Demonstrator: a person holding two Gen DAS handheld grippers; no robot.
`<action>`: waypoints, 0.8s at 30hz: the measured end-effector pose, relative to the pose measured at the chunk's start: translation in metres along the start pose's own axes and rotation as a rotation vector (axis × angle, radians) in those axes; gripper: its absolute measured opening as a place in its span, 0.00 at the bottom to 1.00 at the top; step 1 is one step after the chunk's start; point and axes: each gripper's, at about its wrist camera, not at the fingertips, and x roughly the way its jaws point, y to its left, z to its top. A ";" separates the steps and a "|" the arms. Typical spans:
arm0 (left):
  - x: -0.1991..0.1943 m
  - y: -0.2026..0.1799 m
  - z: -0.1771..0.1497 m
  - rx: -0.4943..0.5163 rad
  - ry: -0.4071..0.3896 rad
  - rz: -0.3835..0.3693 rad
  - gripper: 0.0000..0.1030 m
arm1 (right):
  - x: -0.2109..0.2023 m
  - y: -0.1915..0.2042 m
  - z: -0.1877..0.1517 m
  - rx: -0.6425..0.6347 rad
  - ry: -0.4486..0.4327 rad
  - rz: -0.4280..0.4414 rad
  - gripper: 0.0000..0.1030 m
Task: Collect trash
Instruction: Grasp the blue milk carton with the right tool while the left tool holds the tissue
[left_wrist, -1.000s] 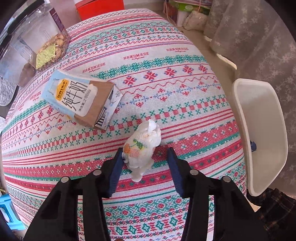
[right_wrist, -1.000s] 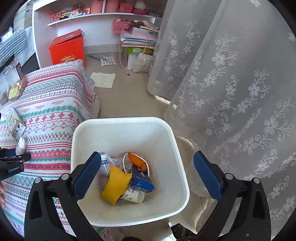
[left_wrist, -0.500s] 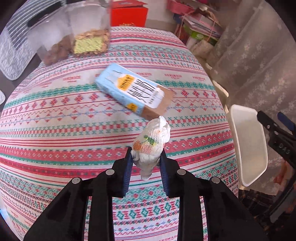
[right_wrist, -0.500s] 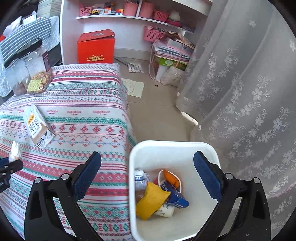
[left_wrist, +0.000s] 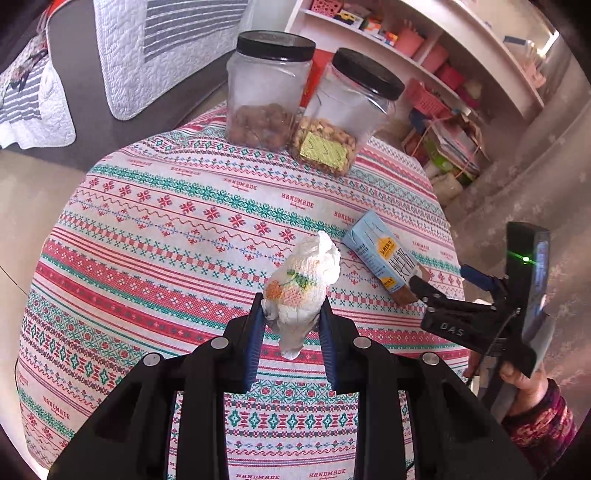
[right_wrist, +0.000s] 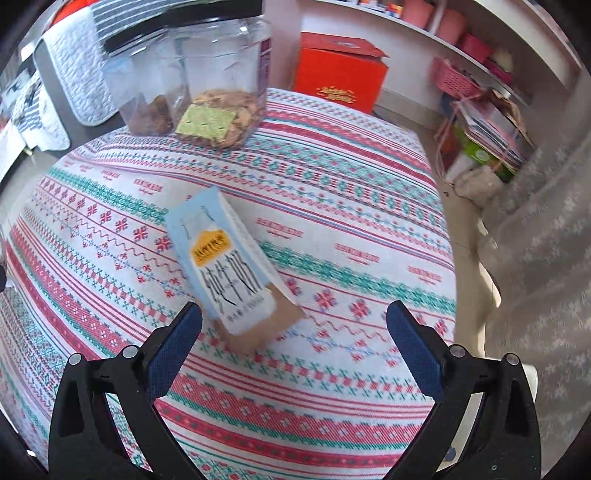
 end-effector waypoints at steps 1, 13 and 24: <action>-0.003 0.003 0.002 -0.007 -0.006 -0.005 0.27 | 0.004 0.008 0.006 -0.037 0.005 -0.020 0.93; -0.013 0.026 0.007 -0.062 -0.036 -0.005 0.27 | 0.038 0.046 0.038 -0.117 0.083 0.008 0.74; -0.018 0.053 0.009 -0.125 -0.063 0.052 0.27 | 0.013 0.050 0.057 0.033 0.001 0.130 0.53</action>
